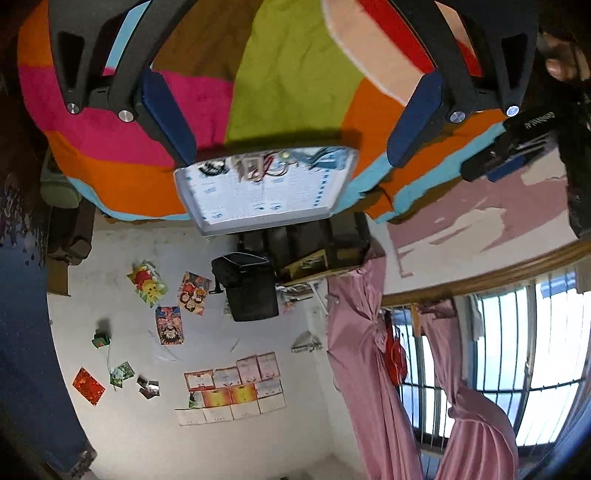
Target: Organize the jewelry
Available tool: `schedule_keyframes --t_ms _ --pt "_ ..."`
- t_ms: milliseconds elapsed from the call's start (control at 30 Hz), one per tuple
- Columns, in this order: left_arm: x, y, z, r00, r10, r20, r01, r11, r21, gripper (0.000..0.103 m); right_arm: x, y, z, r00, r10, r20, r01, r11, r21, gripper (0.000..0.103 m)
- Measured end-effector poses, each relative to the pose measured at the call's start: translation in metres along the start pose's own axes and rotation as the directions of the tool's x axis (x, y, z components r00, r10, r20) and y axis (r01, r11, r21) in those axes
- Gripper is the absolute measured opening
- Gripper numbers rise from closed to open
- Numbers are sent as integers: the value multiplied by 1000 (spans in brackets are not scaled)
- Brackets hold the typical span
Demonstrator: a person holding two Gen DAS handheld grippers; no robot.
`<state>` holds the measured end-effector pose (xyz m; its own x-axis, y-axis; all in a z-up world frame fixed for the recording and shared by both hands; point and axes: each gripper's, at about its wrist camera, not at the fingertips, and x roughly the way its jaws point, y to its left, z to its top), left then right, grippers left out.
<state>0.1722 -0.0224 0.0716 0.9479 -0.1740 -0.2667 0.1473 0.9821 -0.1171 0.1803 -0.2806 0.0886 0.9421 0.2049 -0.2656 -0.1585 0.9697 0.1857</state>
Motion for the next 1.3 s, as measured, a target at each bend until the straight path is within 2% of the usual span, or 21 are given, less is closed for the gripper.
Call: schedule_keyframes --t_ms 167,500,833,1300 --pt "-23 0 -17 1000 17 6 -17 999 29 103 -30 14 -26 1000 -12 24 13 1000 -28 102" --pt "-40 12 -52 999 45 3 -45 998 35 103 -52 32 -56 998 -34 52 38 996 -78 102" --pt "-32 18 -71 998 55 -28 -54 998 8 103 -40 18 -71 998 -67 10 67 997 -28 102" --pt "-28 17 -78 997 62 -45 -61 998 25 103 -26 10 -83 996 -84 -31 83 996 -40 102"
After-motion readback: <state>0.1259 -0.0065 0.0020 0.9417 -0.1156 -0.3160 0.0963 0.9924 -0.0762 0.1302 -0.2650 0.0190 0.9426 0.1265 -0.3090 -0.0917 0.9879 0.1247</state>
